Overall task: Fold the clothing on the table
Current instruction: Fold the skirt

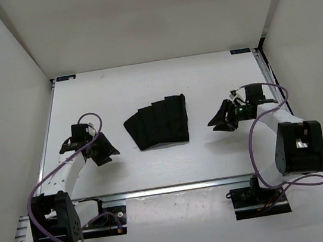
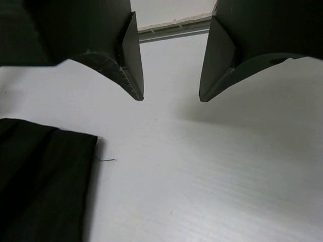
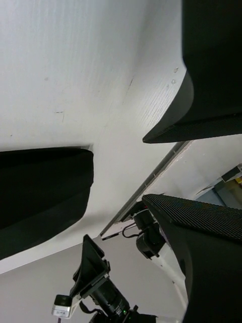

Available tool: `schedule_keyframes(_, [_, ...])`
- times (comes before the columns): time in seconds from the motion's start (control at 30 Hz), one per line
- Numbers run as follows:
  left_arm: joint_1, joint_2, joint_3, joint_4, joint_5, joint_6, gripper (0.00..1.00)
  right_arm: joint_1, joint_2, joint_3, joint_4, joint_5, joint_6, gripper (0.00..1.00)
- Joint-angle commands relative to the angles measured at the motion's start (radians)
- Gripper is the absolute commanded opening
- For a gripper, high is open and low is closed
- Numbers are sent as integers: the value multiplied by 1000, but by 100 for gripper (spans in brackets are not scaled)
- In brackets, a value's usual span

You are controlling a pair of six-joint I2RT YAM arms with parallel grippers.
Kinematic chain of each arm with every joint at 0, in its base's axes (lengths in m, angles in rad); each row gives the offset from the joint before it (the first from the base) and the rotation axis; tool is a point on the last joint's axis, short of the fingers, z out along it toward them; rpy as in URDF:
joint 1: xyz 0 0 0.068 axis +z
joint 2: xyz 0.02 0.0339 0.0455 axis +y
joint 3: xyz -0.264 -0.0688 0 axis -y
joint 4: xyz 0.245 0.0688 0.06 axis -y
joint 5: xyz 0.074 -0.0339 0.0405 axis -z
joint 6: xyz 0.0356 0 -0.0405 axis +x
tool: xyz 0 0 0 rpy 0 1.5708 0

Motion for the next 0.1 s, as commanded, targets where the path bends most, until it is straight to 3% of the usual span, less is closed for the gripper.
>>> schedule_keyframes(0.0, [10, -37, -24, 15, 46, 12, 59, 31, 30, 63, -10, -27, -39, 50])
schedule_keyframes(0.07, [4, -32, 7, 9, 14, 34, 61, 37, 45, 71, -13, -14, -38, 50])
